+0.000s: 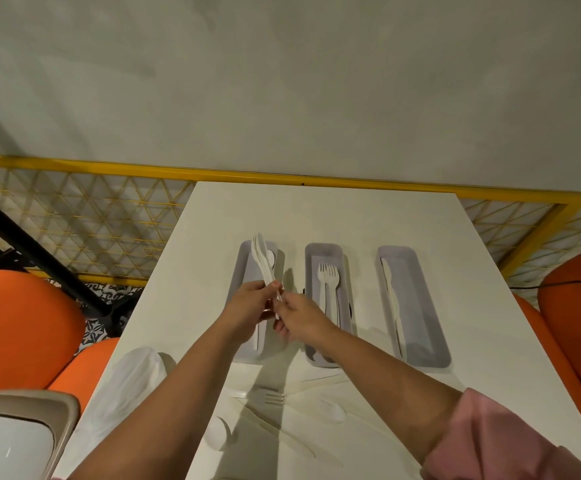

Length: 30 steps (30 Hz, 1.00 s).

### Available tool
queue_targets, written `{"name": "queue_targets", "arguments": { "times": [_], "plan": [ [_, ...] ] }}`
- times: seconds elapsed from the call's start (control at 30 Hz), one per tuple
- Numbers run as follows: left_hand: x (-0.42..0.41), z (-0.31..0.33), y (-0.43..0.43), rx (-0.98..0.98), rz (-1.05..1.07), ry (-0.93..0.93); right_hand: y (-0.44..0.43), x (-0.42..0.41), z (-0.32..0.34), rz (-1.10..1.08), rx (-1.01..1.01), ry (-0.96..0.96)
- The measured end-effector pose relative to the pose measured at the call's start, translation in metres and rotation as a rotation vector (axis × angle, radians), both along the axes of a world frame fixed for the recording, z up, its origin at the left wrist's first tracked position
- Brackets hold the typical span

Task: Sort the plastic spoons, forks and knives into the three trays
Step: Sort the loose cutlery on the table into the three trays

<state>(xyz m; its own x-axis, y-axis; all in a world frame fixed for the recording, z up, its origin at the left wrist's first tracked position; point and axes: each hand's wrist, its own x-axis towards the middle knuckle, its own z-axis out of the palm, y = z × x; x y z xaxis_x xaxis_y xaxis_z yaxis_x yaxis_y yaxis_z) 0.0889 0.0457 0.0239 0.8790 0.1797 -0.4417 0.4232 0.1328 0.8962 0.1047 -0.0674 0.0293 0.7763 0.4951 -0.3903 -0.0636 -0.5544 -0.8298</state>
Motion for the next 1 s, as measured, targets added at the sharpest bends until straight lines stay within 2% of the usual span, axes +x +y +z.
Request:
{"name": "queue_targets", "arguments": {
  "times": [0.13,0.23,0.37,0.47,0.77,1.0],
  "plan": [
    [0.013,-0.006,0.023,-0.044,0.101,0.067,0.002,0.011,-0.009,0.123,-0.192,-0.354],
    [0.020,-0.013,0.039,0.049,0.080,0.147,0.004,0.021,-0.018,0.280,-0.373,-0.530],
    [0.031,-0.024,0.043,0.286,0.004,0.239,0.005,0.032,-0.029,0.455,-0.540,-0.550],
    [0.042,-0.030,0.042,0.413,-0.048,0.286,0.004,0.037,-0.034,0.510,-0.558,-0.554],
    [0.066,-0.032,0.041,0.505,-0.036,0.402,0.005,0.039,-0.044,0.568,-0.598,-0.566],
    [0.067,-0.044,0.034,0.719,-0.121,0.428,0.006,0.039,-0.041,0.583,-0.613,-0.566]
  ]
}}
